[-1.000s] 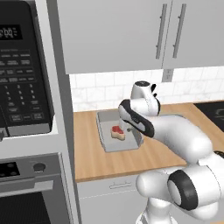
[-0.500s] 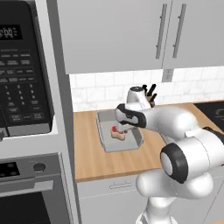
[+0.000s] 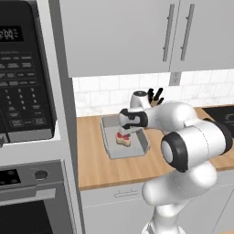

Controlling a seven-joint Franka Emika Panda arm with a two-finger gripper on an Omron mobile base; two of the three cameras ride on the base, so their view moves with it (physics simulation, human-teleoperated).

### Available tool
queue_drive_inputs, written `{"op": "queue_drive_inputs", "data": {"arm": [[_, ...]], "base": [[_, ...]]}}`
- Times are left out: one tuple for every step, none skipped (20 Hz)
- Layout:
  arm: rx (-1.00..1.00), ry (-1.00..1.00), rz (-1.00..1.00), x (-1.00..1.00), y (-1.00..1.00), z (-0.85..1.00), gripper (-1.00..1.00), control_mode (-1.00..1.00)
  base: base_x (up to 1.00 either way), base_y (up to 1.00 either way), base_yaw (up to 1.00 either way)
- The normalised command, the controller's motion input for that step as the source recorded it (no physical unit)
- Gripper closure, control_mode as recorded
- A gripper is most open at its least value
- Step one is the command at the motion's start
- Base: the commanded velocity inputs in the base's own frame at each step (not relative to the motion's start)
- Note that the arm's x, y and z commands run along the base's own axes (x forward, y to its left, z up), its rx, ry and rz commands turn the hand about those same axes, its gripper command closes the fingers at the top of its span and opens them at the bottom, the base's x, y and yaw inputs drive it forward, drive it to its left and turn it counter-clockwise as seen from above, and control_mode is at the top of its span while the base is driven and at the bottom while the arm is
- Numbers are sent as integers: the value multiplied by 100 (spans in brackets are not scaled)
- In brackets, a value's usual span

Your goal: Place one garlic and one steak in each tupperware on the nearby counter, to pack two identical lunches.

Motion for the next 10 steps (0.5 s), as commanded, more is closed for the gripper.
{"op": "queue_drive_inputs", "data": {"arm": [[0, 0, 0, 20, 0, -11, 100, -100], [0, 0, 0, 12, 0, -2, 100, -100], [0, 0, 0, 15, 0, 0, 100, -100], [0, 0, 0, 14, 0, 0, 100, -100], [0, -2, 0, 14, 0, 0, -100, -100], [0, 0, 0, 19, 0, 0, -100, -100], [0, 0, 0, 15, 0, 0, -100, -100], [0, 0, 0, 14, 0, 0, -100, -100], [0, 0, 0, 11, 0, 0, -100, -100], [0, 0, 0, 5, 0, 0, -100, -100]], "base": [[0, 0, 0], [0, 0, 0], [0, 0, 0], [0, 0, 0], [0, 0, 0], [0, 0, 0], [0, 0, 0], [0, 0, 0], [0, 0, 0], [0, 0, 0]]}}
